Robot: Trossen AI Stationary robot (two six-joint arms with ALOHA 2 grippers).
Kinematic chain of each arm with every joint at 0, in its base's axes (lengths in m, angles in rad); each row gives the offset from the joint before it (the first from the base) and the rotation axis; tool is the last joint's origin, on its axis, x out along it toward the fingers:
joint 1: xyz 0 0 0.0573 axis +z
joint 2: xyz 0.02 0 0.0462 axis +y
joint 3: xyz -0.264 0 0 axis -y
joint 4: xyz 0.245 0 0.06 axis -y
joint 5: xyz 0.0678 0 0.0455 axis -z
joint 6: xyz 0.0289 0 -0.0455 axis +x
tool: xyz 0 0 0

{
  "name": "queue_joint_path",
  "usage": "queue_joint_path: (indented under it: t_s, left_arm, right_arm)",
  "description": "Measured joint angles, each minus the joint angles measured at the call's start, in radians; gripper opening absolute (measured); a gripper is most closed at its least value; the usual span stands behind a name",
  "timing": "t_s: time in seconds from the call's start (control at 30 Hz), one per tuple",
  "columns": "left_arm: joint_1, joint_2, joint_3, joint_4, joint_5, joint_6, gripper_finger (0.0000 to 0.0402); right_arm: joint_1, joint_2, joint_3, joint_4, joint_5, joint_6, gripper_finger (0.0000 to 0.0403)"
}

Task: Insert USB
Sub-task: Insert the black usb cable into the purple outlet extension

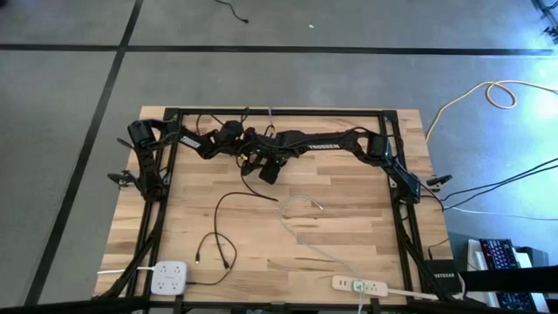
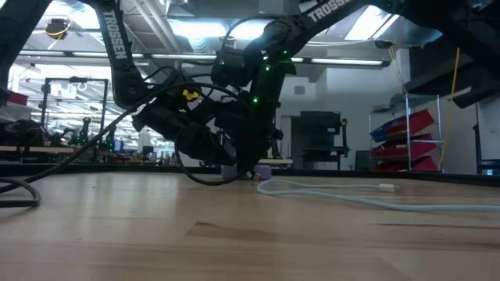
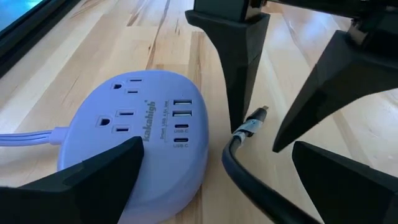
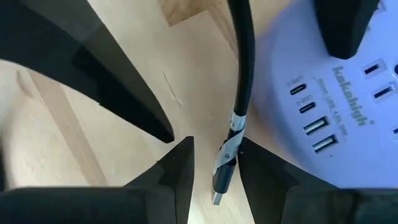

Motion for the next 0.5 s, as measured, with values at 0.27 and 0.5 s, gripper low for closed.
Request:
queue_joint_path:
  t_s: [0.27,0.5]
  left_arm:
    - [0.0,0.0,0.0,0.0,-0.001,0.0,0.04]
    - [0.0,0.0,0.0,0.0,-0.001,-0.002,0.04]
  right_arm:
    - [-0.004,0.0,0.0,-0.031,0.002,-0.003,0.0073]
    - [-0.003,0.0,0.0,-0.031,0.001,-0.007,0.0067]
